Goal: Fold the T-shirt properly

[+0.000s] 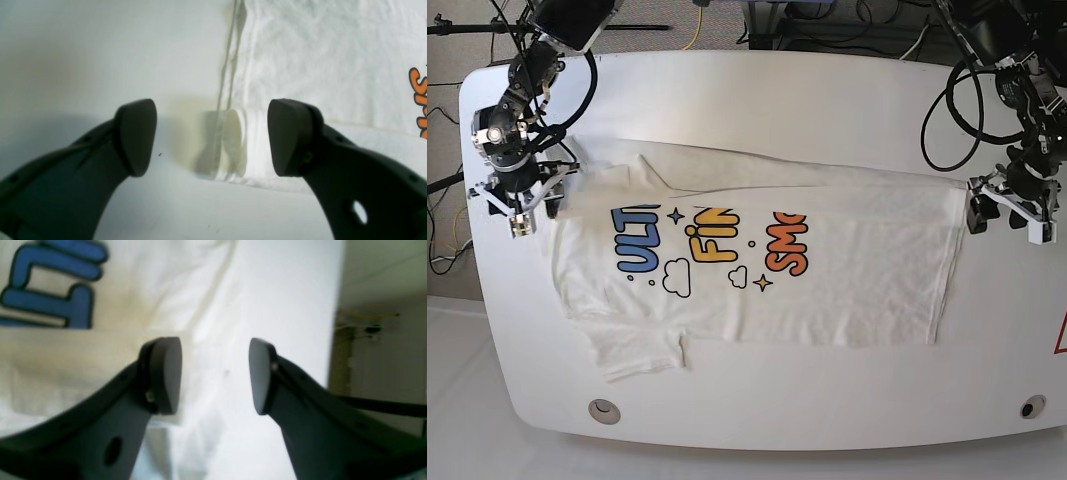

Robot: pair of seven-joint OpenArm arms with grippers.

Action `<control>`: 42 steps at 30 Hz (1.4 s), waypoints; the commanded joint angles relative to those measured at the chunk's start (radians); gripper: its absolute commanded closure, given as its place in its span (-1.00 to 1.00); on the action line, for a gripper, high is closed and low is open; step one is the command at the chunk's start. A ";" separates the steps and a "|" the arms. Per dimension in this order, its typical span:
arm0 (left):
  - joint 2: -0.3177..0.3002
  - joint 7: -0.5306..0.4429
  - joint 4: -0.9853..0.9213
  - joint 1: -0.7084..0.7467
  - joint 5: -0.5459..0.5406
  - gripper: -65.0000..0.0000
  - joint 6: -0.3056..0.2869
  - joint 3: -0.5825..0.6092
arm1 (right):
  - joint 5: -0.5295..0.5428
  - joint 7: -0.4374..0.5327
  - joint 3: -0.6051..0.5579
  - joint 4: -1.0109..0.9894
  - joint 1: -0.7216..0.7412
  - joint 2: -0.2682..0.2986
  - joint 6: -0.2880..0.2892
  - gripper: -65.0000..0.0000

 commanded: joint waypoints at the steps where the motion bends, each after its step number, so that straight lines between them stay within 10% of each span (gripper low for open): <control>1: -0.016 -0.025 0.055 -0.013 -0.018 -0.51 -0.005 -0.003 | 0.011 0.016 0.012 0.059 0.011 0.015 -0.007 0.05; 24: 0.033 0.008 0.320 0.101 -0.015 -0.51 0.004 -0.006 | 0.008 -0.102 0.020 0.249 -0.036 -0.156 -0.007 0.05; 42: 0.123 0.070 0.332 0.147 -0.010 -0.31 0.004 -0.046 | 0.004 -0.102 -0.080 0.248 -0.066 -0.154 -0.007 0.05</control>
